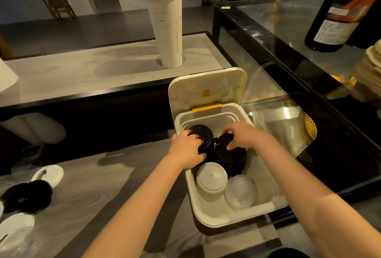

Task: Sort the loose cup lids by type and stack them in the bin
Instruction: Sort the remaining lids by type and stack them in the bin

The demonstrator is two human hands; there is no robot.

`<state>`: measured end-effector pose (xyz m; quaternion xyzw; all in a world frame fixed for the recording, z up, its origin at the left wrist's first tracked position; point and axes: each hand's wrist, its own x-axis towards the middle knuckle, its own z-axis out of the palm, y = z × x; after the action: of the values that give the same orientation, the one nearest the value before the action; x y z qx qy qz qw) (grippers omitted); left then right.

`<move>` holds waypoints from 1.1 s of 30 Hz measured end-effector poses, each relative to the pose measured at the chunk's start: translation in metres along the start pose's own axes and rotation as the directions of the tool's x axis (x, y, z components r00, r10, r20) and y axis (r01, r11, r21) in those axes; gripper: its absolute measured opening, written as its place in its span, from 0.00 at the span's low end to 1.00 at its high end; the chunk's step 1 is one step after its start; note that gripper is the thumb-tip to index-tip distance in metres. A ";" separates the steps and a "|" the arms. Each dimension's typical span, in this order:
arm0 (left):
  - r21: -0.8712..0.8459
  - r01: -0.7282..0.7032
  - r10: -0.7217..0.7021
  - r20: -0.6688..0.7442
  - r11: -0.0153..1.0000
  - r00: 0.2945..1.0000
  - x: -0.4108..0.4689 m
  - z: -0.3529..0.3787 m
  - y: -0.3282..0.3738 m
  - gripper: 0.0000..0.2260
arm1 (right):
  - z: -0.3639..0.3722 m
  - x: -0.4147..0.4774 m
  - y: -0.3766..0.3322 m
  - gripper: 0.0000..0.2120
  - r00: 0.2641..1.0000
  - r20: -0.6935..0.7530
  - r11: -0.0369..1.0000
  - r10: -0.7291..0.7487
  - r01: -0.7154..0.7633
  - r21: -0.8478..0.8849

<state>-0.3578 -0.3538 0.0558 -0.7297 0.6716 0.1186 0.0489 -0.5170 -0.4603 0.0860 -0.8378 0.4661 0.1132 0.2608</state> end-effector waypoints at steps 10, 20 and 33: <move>0.146 -0.005 -0.001 0.039 0.989 0.999 0.001 -0.004 0.003 0.24 | 0.044 0.018 0.005 0.18 0.986 -0.158 0.949 0.053 -0.099 -0.299; -0.090 0.011 -0.020 -0.103 0.996 0.994 -0.012 -0.007 -0.003 0.22 | 0.030 0.001 0.000 0.20 0.970 -0.244 0.988 0.009 -0.046 -0.148; -0.252 0.265 -0.344 -0.352 0.931 0.871 -0.118 -0.018 -0.108 0.23 | 0.053 -0.041 -0.139 0.24 0.837 -0.417 0.933 -0.354 0.344 -0.103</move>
<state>-0.2568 -0.2333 0.0915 -0.8368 0.5287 0.0270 -0.1397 -0.4195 -0.3417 0.1054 -0.9158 0.3501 -0.1177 0.1578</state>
